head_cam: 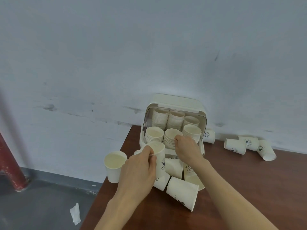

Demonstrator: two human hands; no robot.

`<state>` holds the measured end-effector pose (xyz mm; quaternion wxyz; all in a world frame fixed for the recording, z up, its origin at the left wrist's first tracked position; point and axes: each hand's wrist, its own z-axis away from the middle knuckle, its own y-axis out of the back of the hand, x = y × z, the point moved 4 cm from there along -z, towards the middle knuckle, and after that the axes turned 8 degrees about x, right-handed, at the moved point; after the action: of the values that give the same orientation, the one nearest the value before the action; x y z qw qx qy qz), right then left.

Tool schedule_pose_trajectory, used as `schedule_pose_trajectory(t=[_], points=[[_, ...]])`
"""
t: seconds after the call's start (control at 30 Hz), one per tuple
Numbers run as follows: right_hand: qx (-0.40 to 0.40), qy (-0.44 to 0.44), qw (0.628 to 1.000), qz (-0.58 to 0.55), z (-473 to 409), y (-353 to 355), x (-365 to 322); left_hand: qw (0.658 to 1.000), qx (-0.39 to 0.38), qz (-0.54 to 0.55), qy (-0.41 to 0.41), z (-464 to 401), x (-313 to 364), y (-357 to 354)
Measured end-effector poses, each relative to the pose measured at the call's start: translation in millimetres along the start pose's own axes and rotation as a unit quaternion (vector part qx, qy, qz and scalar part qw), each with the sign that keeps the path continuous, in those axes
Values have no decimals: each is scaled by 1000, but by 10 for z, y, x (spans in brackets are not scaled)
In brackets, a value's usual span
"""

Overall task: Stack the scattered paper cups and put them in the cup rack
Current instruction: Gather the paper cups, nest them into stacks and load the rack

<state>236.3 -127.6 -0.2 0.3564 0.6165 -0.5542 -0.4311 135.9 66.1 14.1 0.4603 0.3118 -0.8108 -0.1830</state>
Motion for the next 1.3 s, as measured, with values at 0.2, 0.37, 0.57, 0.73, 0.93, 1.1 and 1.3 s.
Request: schedule_pose_trajectory(t=[0.2,0.37,0.57,0.73,0.93,1.1,1.3], points=[[9,16,1000,20,2,-110,15,999,34,5,-14,-253,-5,-52],[19,17,999,25,13,-129,26,998,52,-10,-27,-578,-8,-91],[21,8,1000,20,28,-119,-3,996,81,-22,-36,-899,-137,-231],[21,2,1000,15,84,-85,-28,992,124,-7,-35,-981,-233,-363],[4,21,1000,-5,160,-25,-54,987,151,-7,-53,-976,-217,-420],[9,17,999,-38,215,40,-81,992,88,-85,-39,-1005,-283,-603],[24,-1,998,-60,260,82,-55,990,46,-134,-17,-993,-355,-764]])
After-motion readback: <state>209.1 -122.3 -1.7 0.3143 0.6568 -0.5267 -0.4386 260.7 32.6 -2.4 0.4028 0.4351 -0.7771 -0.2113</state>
